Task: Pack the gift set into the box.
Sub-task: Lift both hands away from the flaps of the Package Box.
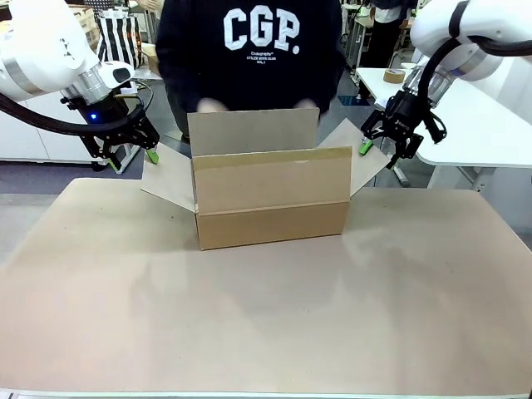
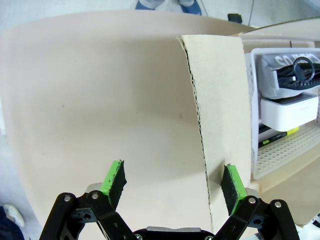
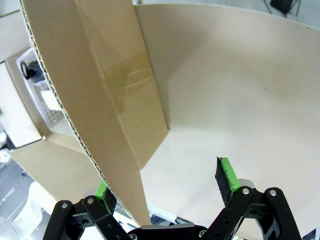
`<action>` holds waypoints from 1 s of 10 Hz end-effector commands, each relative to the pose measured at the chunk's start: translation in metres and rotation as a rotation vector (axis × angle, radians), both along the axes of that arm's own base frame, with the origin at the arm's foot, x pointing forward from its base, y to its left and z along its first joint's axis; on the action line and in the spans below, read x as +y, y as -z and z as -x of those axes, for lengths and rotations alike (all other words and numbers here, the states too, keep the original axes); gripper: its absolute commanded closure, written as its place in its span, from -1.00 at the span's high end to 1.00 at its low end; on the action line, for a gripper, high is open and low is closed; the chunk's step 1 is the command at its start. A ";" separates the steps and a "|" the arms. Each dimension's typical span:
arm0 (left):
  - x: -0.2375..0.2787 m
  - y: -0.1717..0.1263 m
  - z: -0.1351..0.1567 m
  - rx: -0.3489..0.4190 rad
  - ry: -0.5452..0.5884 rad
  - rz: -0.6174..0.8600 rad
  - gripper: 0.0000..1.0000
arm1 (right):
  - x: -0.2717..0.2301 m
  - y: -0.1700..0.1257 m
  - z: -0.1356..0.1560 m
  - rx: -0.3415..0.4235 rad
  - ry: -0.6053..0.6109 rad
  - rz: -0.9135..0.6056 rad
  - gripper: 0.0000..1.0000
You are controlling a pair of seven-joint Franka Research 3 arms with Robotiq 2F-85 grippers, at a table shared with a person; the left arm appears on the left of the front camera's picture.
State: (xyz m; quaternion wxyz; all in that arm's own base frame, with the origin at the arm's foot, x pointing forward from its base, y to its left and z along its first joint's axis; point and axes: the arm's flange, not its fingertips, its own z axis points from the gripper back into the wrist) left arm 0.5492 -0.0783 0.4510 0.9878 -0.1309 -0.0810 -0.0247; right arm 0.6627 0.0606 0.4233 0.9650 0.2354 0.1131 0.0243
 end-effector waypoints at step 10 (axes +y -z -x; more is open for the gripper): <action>-0.001 -0.003 0.000 -0.001 -0.017 -0.015 1.00 | -0.001 -0.003 0.000 -0.008 -0.002 0.024 1.00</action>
